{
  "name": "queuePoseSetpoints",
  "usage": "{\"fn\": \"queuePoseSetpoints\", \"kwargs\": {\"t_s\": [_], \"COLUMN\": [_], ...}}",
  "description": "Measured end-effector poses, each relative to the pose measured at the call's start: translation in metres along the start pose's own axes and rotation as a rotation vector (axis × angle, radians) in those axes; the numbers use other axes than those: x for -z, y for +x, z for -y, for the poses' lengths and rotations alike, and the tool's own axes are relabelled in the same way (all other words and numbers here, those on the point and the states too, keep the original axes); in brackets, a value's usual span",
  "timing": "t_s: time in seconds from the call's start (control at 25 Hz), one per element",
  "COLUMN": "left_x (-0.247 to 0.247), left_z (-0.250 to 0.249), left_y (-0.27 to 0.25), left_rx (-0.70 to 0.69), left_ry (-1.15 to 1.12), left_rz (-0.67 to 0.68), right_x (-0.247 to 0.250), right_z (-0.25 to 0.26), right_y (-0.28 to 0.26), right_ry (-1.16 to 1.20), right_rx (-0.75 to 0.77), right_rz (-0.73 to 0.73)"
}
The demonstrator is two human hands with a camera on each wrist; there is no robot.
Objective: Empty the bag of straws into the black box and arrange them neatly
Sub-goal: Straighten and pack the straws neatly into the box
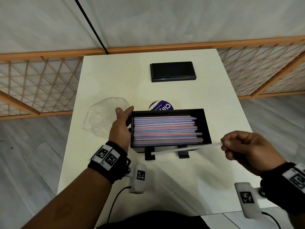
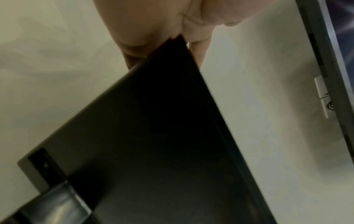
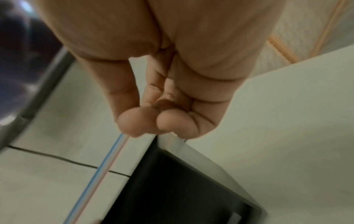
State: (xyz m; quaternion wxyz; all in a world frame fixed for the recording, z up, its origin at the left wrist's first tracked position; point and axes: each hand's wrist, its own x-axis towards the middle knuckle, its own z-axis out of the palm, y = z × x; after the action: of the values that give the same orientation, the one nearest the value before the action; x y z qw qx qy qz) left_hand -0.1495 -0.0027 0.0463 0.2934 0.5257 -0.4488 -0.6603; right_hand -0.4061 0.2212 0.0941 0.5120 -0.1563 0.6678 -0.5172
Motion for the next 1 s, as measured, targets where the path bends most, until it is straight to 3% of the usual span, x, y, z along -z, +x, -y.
{"fn": "queuePoseSetpoints", "kwargs": {"t_s": [0.16, 0.32, 0.48, 0.6, 0.68, 0.76, 0.84, 1.0], "left_x": [-0.003, -0.001, 0.001, 0.000, -0.002, -0.005, -0.004, 0.000], "left_z": [-0.003, 0.001, -0.001, -0.008, -0.006, -0.001, 0.005, 0.007], "left_y": [0.000, 0.001, -0.007, -0.018, -0.020, -0.019, -0.018, -0.017], "left_rx": [0.012, -0.025, -0.179, -0.413, -0.542, -0.557, -0.567, -0.586], "left_ry": [0.002, 0.064, 0.282, 0.536, 0.619, 0.652, 0.681, 0.711], "left_rz": [-0.012, -0.036, -0.094, -0.185, -0.147, -0.074, -0.041, -0.020], "right_x": [-0.030, -0.063, -0.073, -0.099, -0.116, -0.132, -0.144, -0.148], "right_z": [0.029, 0.030, 0.031, 0.030, 0.022, 0.013, 0.005, -0.001], "right_y": [0.026, 0.057, 0.056, 0.045, 0.049, 0.060, 0.066, 0.069], "right_ry": [-0.072, -0.177, -0.861, -1.055, -1.198, -1.361, -1.468, -1.464], "right_rx": [0.125, 0.041, 0.213, 0.368, 0.438, 0.438, 0.408, 0.456], "right_rz": [-0.103, -0.118, -0.249, -0.067, 0.108, 0.215, 0.233, 0.170]}}
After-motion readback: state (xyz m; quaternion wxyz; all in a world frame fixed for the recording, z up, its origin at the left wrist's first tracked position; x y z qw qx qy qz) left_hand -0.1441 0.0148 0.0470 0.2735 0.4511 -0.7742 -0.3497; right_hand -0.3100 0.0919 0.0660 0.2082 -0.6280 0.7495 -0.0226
